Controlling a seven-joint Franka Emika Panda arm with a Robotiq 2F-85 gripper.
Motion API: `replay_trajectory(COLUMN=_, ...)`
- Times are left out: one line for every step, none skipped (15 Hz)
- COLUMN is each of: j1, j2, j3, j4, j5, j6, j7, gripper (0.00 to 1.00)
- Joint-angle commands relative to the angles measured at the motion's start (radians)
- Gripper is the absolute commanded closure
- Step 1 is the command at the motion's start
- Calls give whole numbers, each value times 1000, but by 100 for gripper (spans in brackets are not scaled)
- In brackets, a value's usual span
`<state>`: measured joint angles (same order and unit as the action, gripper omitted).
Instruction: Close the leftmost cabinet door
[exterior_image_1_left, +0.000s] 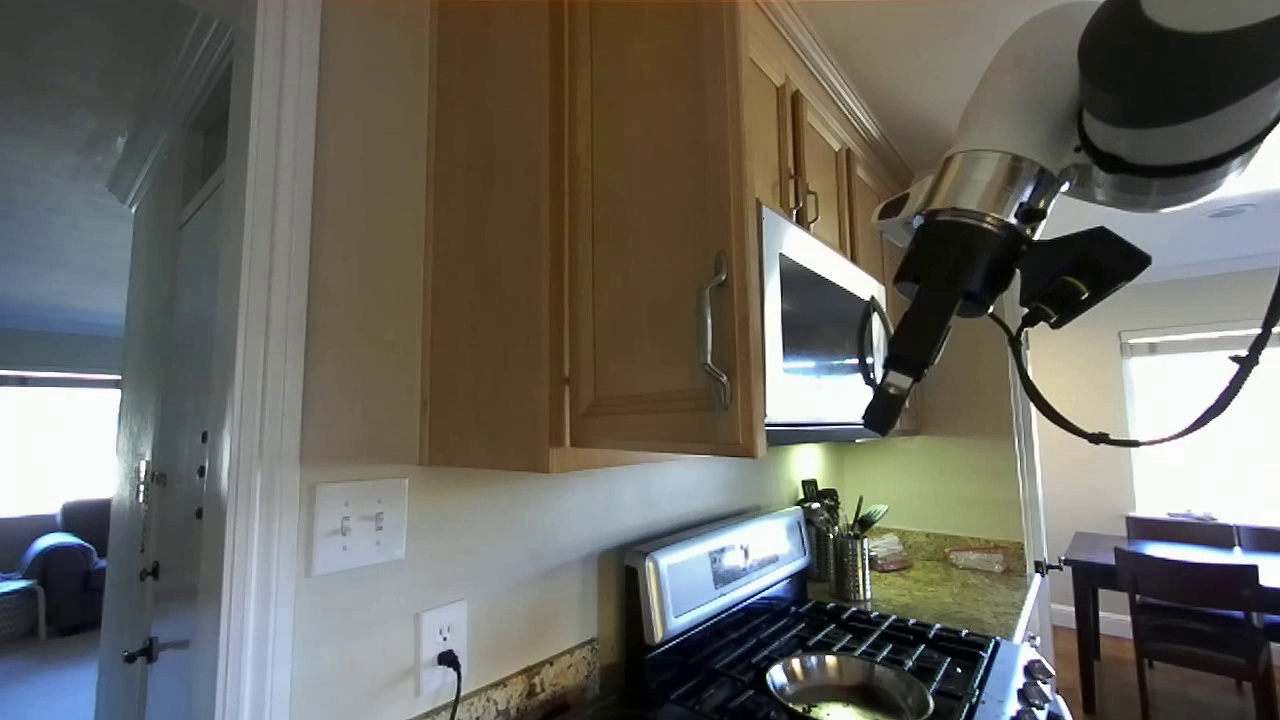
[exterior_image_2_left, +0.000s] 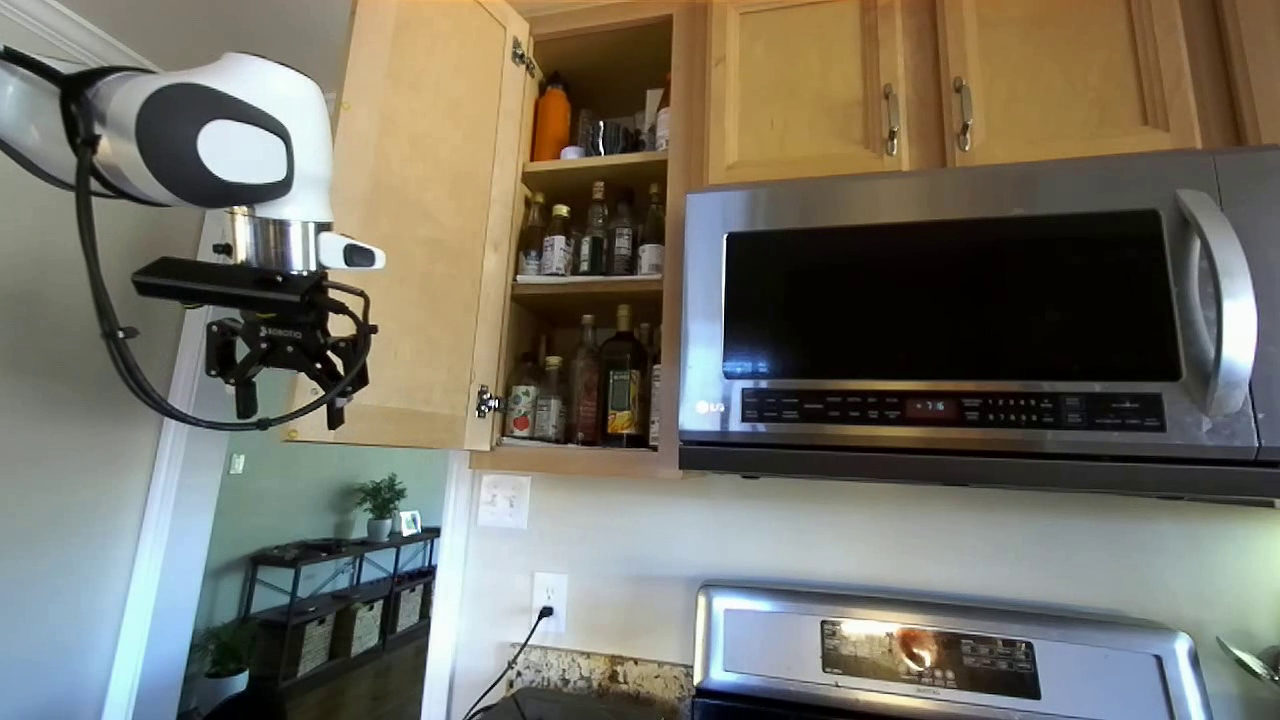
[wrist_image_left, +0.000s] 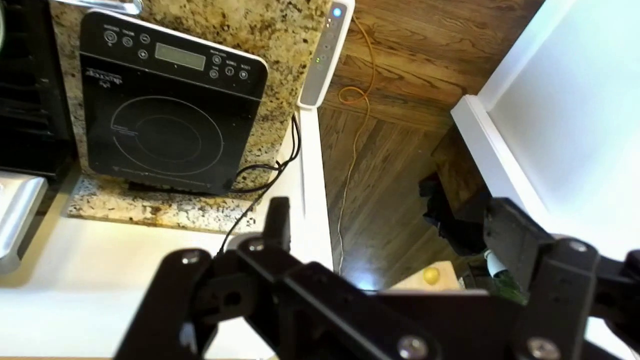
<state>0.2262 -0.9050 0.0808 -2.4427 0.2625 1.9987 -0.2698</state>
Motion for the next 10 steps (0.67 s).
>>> replay_trajectory(j1=56, j2=-15, j3=-6, j4=-14, j5=53, j6=68, j7=8, gripper=0)
replay_trajectory(j1=65, j2=-14, j3=-4, j4=-14, j5=63, j6=80, j7=6, gripper=0)
replay_trajectory(j1=77, j2=-5, j3=-3, j4=-9, j5=71, j6=88, j7=-1, gripper=0)
replay_trajectory(j1=88, j2=-3, j3=-5, j4=-7, j5=76, j6=91, j7=-6, gripper=0)
replay_trajectory(j1=100, j2=-5, j3=-7, j4=-5, j5=82, j6=90, j7=-12, gripper=0)
replay_trajectory(j1=107, j2=-4, j3=-7, j4=-4, j5=85, j6=92, j7=-15, gripper=0)
replay_trajectory(j1=113, j2=-1, j3=-7, j4=-4, j5=83, j6=102, j7=-24, gripper=0)
replay_trajectory(j1=118, j2=-2, j3=-8, j4=-4, j5=81, j6=106, j7=-28, gripper=0)
replay_trajectory(j1=118, j2=5, j3=-6, j4=-7, j5=75, j6=141, j7=-39, gripper=0)
replay_trajectory(j1=120, j2=10, j3=-5, j4=-8, j5=71, j6=162, j7=-48, gripper=0)
